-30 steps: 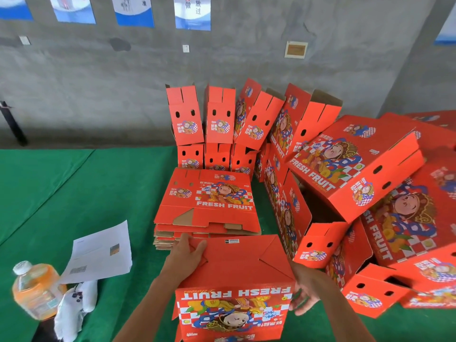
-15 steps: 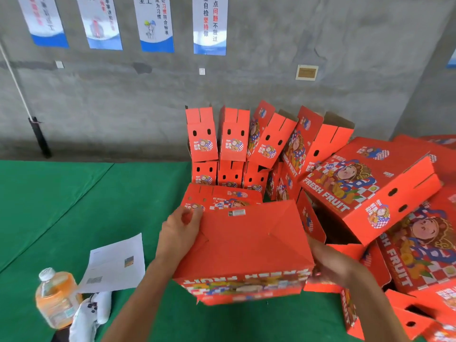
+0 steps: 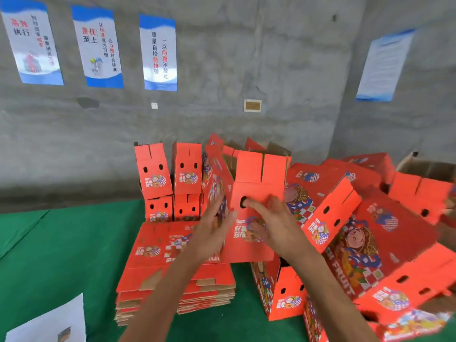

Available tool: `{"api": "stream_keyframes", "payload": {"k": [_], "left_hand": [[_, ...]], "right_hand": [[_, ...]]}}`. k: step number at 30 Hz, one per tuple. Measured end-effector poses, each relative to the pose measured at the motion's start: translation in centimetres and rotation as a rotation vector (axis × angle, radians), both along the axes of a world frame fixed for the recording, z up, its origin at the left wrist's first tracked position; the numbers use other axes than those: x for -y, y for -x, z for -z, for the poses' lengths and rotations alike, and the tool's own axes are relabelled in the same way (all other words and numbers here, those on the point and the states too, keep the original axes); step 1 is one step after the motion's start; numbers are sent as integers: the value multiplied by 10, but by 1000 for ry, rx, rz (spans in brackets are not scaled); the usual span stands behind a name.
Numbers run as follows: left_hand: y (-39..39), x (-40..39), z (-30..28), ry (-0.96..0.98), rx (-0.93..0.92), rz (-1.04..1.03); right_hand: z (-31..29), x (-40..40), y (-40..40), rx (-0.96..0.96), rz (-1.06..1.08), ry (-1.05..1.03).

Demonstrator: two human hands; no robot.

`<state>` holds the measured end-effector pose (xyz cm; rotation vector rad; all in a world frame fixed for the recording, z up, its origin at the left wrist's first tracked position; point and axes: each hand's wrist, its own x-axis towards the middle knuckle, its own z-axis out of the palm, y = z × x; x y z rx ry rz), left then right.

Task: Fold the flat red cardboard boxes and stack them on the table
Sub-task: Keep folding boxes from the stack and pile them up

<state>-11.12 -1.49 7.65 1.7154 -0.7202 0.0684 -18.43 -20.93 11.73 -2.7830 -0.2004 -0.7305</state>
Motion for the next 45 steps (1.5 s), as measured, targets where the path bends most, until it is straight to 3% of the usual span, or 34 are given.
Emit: {"api": "stream_keyframes", "payload": {"k": [5, 13, 17, 23, 27, 31, 37, 45], "left_hand": [[-20, 68, -50, 52, 147, 23], [-55, 232, -139, 143, 267, 213], [-54, 323, -163, 86, 288, 374], [-69, 414, -143, 38, 206, 356], [-81, 439, -117, -108, 104, 345], [-87, 452, -100, -244, 118, 250], [-86, 447, -111, 97, 33, 173], [-93, 412, -114, 166, -98, -89]], "right_hand": [[-42, 43, 1, 237, 145, 37], [-123, 172, -11, 373, 436, 159], [-141, 249, -15, 365, 549, 162], [-120, 339, -25, 246, 541, 124], [-92, 377, -33, 126, 511, 103], [-83, 394, -35, 66, 490, 95], [-94, 388, -29, 88, 400, 8], [-88, 351, -50, 184, 289, -251]]}}
